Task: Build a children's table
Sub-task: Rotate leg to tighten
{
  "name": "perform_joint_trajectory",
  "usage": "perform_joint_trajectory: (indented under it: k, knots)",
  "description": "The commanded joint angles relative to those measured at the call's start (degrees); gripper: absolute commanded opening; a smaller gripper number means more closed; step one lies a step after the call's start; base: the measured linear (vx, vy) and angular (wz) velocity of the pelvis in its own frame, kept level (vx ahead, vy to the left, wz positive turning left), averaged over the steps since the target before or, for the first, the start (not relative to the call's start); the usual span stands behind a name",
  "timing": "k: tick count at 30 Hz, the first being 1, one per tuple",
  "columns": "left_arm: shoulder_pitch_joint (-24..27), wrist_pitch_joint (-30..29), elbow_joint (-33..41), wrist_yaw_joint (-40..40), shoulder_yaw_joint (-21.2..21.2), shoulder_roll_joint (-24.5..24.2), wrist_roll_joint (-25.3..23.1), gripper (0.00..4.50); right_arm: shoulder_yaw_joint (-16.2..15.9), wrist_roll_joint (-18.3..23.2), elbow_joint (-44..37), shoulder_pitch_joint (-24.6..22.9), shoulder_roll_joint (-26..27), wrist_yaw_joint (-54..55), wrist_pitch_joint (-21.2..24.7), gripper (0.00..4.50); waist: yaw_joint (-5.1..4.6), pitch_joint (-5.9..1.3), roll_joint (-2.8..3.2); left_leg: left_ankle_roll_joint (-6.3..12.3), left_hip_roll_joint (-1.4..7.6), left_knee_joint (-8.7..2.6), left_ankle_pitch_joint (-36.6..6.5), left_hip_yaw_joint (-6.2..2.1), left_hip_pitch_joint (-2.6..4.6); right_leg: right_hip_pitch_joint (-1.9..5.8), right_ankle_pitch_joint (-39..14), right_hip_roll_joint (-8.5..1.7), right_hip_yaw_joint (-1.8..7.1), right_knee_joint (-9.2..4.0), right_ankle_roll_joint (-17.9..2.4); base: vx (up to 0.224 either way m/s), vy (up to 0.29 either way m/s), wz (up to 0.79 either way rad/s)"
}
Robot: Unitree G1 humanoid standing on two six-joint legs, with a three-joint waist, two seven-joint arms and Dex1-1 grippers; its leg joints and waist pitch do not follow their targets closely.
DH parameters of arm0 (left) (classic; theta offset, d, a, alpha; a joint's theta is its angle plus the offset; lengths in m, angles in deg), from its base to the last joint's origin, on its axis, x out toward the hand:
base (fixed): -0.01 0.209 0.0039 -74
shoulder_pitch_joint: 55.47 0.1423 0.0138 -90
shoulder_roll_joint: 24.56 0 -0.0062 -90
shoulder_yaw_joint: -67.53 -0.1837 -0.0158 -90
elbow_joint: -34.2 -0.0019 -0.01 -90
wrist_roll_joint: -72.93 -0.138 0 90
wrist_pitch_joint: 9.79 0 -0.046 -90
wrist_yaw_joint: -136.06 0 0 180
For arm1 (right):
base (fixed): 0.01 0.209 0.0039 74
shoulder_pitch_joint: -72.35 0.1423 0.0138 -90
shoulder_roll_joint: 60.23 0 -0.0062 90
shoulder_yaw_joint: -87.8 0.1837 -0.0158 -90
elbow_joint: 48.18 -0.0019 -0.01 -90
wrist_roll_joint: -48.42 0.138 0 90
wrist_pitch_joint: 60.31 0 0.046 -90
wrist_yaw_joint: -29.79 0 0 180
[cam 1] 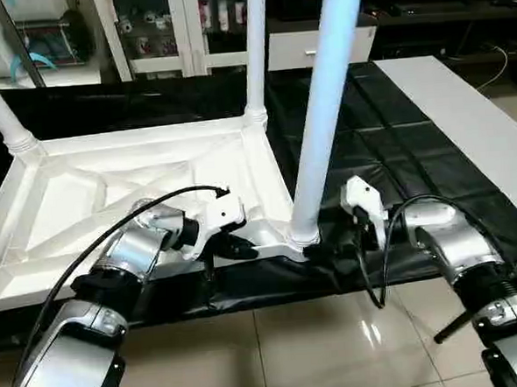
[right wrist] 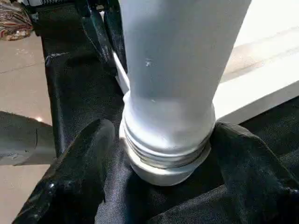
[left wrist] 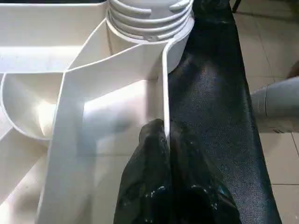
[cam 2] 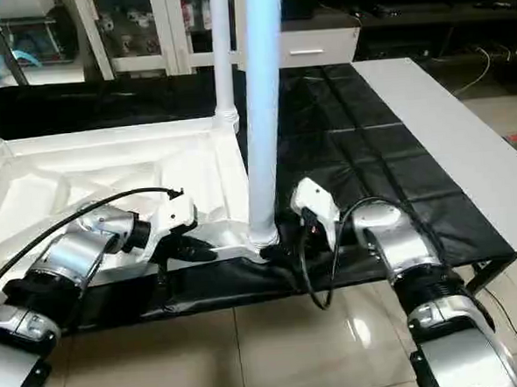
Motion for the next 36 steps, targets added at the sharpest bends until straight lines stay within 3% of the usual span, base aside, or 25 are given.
perform_joint_trajectory:
  k: [1,10,14,16,25,27,28,30,35,36]
  knots:
    - [2.3,-1.4,-1.8,2.2,-4.4,-0.4,-2.6,0.00,0.2,-0.8,1.4,1.6,0.8,0.9,-1.1,3.48,-0.21,-3.83,0.11,3.27,0.61,-3.54,-12.7,0.38,0.15,3.02,-13.7,-2.51,2.23,-3.03,-14.0,0.000,0.000,0.00]
    - [2.7,-2.6,-0.3,2.1,-4.6,-0.5,-2.7,0.00,0.2,-2.0,5.2,3.8,2.7,3.5,-3.5,3.48,-0.30,-3.86,0.15,3.05,0.61,-3.51,-12.6,0.42,0.18,3.04,-12.6,-2.40,2.21,-2.79,-14.5,0.000,0.000,0.00]
    - [2.5,-2.7,-0.3,1.9,-4.6,-0.5,-2.7,0.00,-0.1,-2.7,6.9,4.6,3.3,4.2,-4.6,3.23,-0.34,-3.79,0.06,3.16,0.60,-3.57,-13.1,0.41,0.17,3.02,-14.2,-2.49,2.19,-2.98,-14.2,0.000,0.000,0.00]
    - [2.6,-2.8,-0.1,1.9,-4.6,-0.6,-2.7,0.00,-0.1,-2.9,7.4,4.9,3.5,4.3,-4.9,2.89,-0.36,-3.68,0.05,3.02,0.62,-3.63,-13.8,0.38,0.19,2.96,-15.6,-2.52,2.19,-3.12,-13.8,0.000,0.000,0.00]
    - [3.0,-3.4,0.0,0.2,-4.2,-0.3,-2.7,0.00,2.1,-2.4,9.9,5.8,4.5,6.3,-6.2,2.72,-0.47,-3.69,0.08,2.91,0.60,-3.62,-13.7,0.37,0.18,2.87,-16.5,-2.51,2.20,-3.19,-13.4,0.000,0.000,0.00]
    - [2.3,-2.9,-1.4,-2.3,-3.4,0.5,-2.8,0.00,3.4,-2.2,11.5,6.2,5.3,10.6,-6.0,2.72,-0.55,-3.57,0.05,2.68,0.53,-3.67,-14.6,0.35,0.19,2.81,-18.4,-2.54,2.18,-3.40,-13.0,0.000,0.000,0.00]
    - [1.6,-2.6,-2.7,-4.5,-3.0,1.2,-3.1,0.00,4.2,-2.2,12.7,6.5,5.9,14.1,-5.8,2.72,-0.79,-3.35,0.38,2.15,0.47,-3.79,-16.1,0.33,0.29,2.59,-20.7,-2.53,2.18,-3.81,-12.3,0.000,0.000,0.00]
    - [0.4,-2.0,-4.9,-8.5,-2.0,2.4,-3.5,0.00,5.4,-2.2,14.2,6.8,6.9,19.2,-5.7,2.72,-0.96,-3.48,0.23,1.13,0.31,-3.81,-17.1,0.11,0.67,2.50,-23.1,-2.62,2.09,-4.14,-11.2,0.000,0.000,0.00]
    - [-3.2,-0.9,-10.3,-18.9,0.9,7.0,-3.1,0.00,9.4,-0.8,15.5,6.0,11.8,34.8,-5.0,2.72,-2.07,-3.40,0.26,0.62,-0.03,-3.81,-18.2,-0.11,0.35,2.40,-24.5,-2.49,1.95,-4.43,-10.2,0.000,0.000,0.00]
    - [-4.5,0.3,-12.0,-21.6,1.3,8.4,-3.1,0.00,10.9,-0.6,16.8,6.3,13.9,43.1,-4.0,2.72,-2.23,-3.50,0.27,0.64,0.06,-3.91,-18.5,-0.32,0.24,2.60,-24.4,-2.55,1.85,-4.36,-10.1,0.000,0.000,0.00]
